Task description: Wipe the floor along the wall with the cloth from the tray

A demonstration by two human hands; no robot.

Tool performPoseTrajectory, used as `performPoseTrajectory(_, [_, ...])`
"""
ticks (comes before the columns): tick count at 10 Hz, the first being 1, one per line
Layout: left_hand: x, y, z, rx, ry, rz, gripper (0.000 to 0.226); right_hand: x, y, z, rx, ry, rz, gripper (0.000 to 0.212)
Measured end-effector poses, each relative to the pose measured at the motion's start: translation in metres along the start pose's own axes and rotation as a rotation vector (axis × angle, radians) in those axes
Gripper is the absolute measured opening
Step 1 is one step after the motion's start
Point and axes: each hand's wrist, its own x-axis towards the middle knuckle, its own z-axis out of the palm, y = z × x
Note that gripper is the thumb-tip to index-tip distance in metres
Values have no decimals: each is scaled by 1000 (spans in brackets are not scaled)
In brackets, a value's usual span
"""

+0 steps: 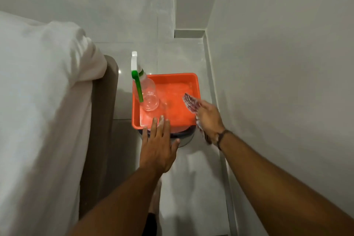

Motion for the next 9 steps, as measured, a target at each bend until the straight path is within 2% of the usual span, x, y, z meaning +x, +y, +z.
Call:
performPoseTrajectory(1, [7, 3, -7, 1, 10, 32, 82, 18, -16, 6, -241, 80, -121, 53])
performPoseTrajectory(2, [2, 17, -3, -19, 38, 77, 83, 38, -20, 18, -682, 180, -314, 58])
performPoseTrajectory(3, [3, 11, 6, -4, 48, 99, 82, 49, -4, 35, -866, 147, -357, 64])
performPoseTrajectory(4, [23, -3, 20, -21, 70, 63, 80, 79, 32, 63, -1072, 19, -230, 71])
performPoseTrajectory(7, [22, 0, 18, -84, 13, 11, 85, 92, 51, 60, -1171, -34, -222, 81])
performPoseTrajectory(9, [8, 5, -3, -54, -7, 48, 88, 54, 36, 51, -1082, 68, -270, 80])
